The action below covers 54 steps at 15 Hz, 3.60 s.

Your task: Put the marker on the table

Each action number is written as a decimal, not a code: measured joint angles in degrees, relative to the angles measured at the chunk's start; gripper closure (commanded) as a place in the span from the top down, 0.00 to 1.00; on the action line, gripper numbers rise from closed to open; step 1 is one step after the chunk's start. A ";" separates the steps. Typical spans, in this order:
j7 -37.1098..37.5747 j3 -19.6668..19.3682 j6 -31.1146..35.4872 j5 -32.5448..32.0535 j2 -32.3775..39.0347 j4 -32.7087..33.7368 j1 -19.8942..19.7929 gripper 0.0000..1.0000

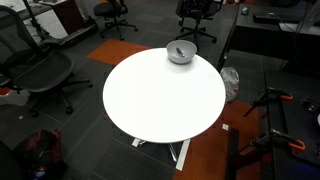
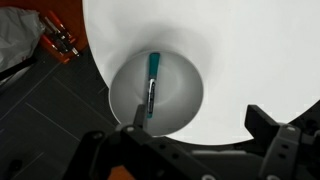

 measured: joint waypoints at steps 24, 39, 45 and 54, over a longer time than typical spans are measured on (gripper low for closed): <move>0.00 0.13 5.40 0.72 21.87 16.05 -4.56 1.00; 0.03 0.70 0.68 1.20 30.85 24.91 -4.86 1.00; 0.03 0.78 -2.28 2.31 33.64 28.29 -5.66 1.00; 0.03 0.82 -3.51 2.37 36.46 31.24 -6.09 0.19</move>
